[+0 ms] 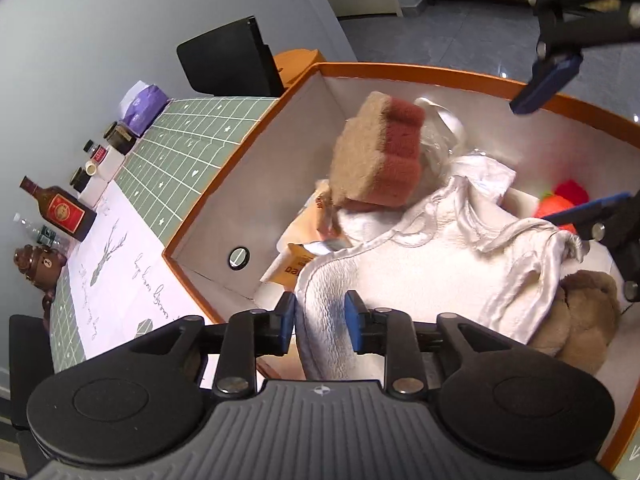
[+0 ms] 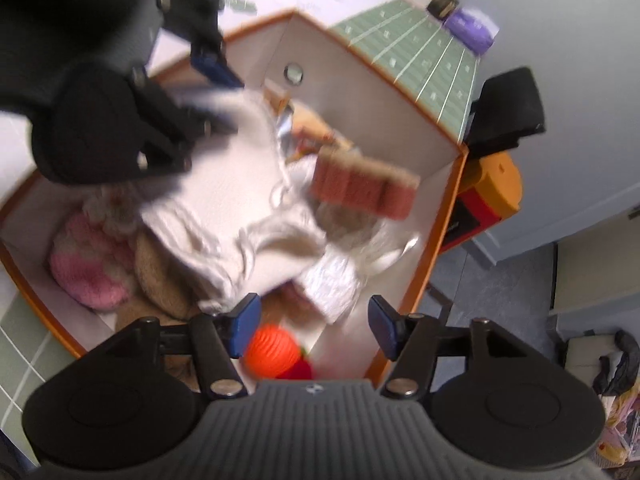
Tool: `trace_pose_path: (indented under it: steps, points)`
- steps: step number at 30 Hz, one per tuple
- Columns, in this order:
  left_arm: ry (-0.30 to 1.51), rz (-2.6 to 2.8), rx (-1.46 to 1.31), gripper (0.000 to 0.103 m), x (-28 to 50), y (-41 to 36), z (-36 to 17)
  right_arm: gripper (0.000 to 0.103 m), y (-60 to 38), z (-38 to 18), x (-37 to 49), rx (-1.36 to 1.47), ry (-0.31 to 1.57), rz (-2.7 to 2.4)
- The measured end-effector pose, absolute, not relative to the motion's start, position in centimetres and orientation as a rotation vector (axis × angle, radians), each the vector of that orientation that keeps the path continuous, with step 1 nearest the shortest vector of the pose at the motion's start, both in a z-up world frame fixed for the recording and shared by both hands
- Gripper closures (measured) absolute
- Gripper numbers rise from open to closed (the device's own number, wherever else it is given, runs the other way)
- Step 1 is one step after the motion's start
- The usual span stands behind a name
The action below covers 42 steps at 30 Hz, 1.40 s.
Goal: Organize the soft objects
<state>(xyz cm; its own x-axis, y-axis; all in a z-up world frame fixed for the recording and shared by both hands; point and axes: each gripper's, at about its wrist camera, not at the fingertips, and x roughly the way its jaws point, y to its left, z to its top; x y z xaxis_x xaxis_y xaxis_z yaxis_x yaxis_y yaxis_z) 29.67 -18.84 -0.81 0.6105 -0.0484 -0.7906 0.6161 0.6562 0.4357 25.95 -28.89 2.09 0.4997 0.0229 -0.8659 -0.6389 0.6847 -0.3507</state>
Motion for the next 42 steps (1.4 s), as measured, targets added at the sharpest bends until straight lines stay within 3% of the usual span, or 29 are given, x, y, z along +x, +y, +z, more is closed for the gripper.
trace_pose_path:
  steps: [9, 12, 16, 26, 33, 37, 42]
  points:
    - [0.741, -0.423, 0.617, 0.062, 28.5, -16.6, 2.8, 0.046, -26.9, 5.4, 26.9, -0.647, 0.906, 0.488]
    - [0.709, -0.416, 0.557, 0.061, 27.8, -15.7, 4.1, 0.06, -25.7, 3.8, 27.1, -0.639, 0.95, 0.526]
    - [0.686, -0.428, 0.485, 0.058, 26.6, -14.4, 5.1, 0.065, -25.0, 1.4, 28.1, -0.593, 1.018, 0.544]
    - [0.676, -0.438, 0.367, 0.057, 24.1, -12.0, 6.5, 0.065, -24.2, 0.0, 29.2, -0.526, 1.069, 0.493]
    - [0.585, -0.425, 0.254, 0.05, 21.1, -9.6, 9.0, 0.064, -24.6, 4.9, 26.7, -0.468, 0.922, 0.414]
    - [0.52, -0.42, 0.224, 0.049, 18.6, -8.5, 10.3, 0.052, -24.5, 7.5, 23.9, -0.416, 0.807, 0.363]
    - [0.435, -0.395, 0.202, 0.049, 14.9, -7.2, 10.8, 0.049, -23.9, 9.1, 19.2, -0.328, 0.68, 0.353]
